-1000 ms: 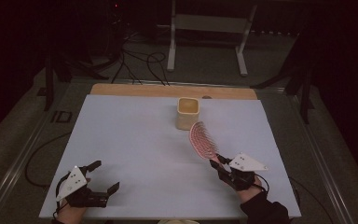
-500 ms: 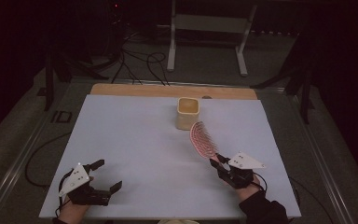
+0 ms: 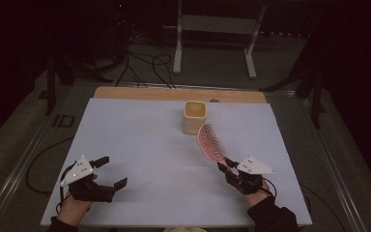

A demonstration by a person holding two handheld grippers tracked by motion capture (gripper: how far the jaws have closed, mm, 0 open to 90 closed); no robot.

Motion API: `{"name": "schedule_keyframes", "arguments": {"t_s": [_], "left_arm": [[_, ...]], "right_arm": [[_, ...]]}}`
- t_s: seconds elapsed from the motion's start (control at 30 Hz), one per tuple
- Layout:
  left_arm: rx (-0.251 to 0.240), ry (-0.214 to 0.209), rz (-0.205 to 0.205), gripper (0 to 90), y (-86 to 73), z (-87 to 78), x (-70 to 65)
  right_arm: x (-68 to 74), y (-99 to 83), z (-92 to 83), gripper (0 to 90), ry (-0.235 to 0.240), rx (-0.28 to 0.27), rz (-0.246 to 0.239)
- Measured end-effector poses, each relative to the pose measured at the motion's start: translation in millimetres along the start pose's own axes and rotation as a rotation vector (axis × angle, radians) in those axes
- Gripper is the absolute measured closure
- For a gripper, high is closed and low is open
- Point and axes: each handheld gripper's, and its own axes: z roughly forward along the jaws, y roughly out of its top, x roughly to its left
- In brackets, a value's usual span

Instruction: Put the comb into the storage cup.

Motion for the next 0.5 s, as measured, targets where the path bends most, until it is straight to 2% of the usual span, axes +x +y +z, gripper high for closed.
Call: {"name": "schedule_keyframes", "arguments": {"t_s": [0.17, 0.3, 0.5], "left_arm": [[-0.001, -0.018, -0.002, 0.3, 14.1, 0.9, 0.3], [0.003, -0.020, 0.012, 0.3, 26.8, 3.0, -0.6], [0.018, -0.050, 0.016, 0.3, 43.9, 12.3, -5.2]], "right_arm": [[0.1, 0.8, -1.0, 71.5, -0.002, -0.004, -0.004], [0.2, 1.6, -1.1, 71.5, 0.002, -0.009, -0.004], [0.3, 2.4, -1.6, 71.5, 0.001, -0.014, -0.002]]}}
